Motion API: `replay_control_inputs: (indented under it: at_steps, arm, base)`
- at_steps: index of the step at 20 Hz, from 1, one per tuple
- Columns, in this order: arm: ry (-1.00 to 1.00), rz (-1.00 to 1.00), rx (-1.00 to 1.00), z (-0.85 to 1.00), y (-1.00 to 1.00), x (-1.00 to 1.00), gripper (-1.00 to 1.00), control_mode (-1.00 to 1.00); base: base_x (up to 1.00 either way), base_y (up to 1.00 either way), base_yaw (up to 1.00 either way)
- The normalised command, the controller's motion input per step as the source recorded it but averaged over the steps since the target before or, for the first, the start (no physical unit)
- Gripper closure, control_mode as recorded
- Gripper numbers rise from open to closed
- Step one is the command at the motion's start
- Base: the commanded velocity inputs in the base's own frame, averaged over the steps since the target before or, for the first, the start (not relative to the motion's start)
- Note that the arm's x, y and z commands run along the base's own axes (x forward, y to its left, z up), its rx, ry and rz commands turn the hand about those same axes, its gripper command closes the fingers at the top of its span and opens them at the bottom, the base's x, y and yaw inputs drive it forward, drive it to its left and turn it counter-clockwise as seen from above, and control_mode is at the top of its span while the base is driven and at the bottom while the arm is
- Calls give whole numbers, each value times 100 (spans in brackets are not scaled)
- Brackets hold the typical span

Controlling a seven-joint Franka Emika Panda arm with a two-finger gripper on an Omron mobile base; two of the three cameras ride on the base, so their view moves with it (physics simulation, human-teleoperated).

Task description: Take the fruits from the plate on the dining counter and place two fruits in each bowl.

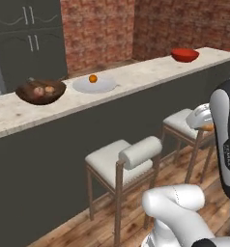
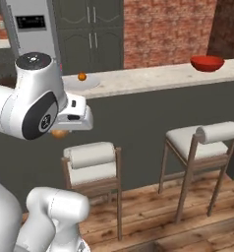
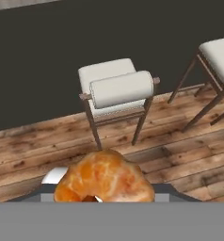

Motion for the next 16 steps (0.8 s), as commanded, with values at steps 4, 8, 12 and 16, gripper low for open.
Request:
replay_control_inputs:
  at_steps: [4,8,12,16]
  arm:
    - [0,0,0,0,0,0,100,100]
    - [0,0,0,0,0,0,100,100]
    - [0,0,0,0,0,0,100,100]
    - [0,0,0,0,0,0,100,100]
  base:
    - [9,-100,-34]
    - [23,-100,-10]
    - [37,-100,4]
    - [61,-100,30]
